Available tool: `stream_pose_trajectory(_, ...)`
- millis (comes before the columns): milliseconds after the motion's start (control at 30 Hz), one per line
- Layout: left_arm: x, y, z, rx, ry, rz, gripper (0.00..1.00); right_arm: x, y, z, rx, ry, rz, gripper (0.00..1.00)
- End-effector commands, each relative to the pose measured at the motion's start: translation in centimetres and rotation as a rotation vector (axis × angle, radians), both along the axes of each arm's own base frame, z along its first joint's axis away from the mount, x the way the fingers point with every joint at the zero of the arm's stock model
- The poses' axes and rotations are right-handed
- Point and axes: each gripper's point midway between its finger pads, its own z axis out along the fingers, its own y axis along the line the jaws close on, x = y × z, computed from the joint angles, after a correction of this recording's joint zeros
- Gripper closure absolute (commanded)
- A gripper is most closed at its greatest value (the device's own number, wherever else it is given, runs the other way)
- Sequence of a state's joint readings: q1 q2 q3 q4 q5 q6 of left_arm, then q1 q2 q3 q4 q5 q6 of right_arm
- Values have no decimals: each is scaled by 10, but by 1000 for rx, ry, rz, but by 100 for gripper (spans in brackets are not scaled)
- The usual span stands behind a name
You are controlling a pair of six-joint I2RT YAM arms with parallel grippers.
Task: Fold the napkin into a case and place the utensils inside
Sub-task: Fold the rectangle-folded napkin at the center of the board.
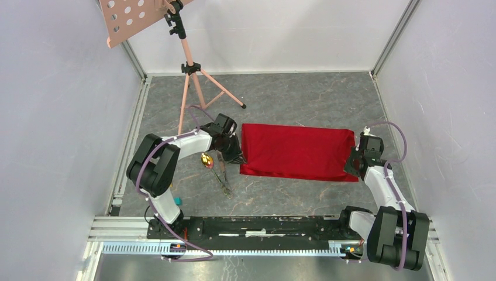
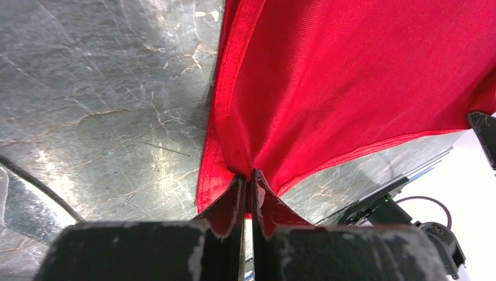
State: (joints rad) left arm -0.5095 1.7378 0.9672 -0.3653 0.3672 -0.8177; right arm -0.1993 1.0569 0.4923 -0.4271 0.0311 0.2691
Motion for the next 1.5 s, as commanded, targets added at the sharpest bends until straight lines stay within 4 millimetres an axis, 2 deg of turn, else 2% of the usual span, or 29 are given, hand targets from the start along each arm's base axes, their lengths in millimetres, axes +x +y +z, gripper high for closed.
stream_pose_trajectory(0, -2, -6, -2, 3, -39, -54, 97, 3, -4, -6, -2, -2, -31, 100)
stream_pose_trajectory(200, -2, -3, -1, 24, -57, -66, 97, 3, -6, -8, -10, 6, -39, 100)
stream_pose_trajectory(467, -2, 0, 10, 35, -79, -83, 97, 9, -12, 19, -46, -39, -42, 100)
stream_pose_trajectory(667, -10, 3, 6, 44, -59, -91, 96, 6, -9, 23, -38, -38, -30, 100)
stream_pose_trajectory(833, -10, 6, 7, 52, -66, -85, 96, 6, -9, 17, -35, -32, -25, 100)
stream_pose_trajectory(1067, -21, 0, -2, 57, -47, -97, 96, 4, -7, 5, -22, -3, -25, 100)
stream_pose_trajectory(1467, -22, 4, -11, 88, -44, -90, 95, 3, -8, -7, -27, 29, -20, 100)
